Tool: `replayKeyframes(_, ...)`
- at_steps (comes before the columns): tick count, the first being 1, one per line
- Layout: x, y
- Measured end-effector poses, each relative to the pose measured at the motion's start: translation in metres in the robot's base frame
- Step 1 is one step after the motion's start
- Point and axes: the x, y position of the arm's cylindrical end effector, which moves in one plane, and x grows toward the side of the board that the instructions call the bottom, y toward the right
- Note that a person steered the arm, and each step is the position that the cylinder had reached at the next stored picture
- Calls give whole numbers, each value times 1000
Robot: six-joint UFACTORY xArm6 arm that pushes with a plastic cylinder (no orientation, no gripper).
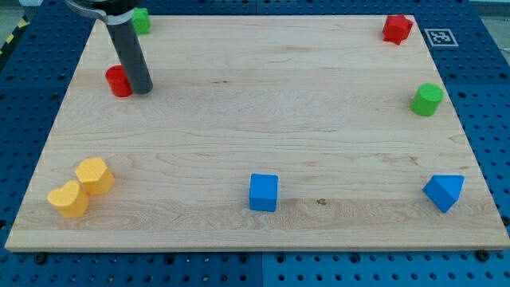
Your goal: Place your arm below the red circle
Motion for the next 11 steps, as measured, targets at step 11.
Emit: replayKeyframes(11, 52, -49)
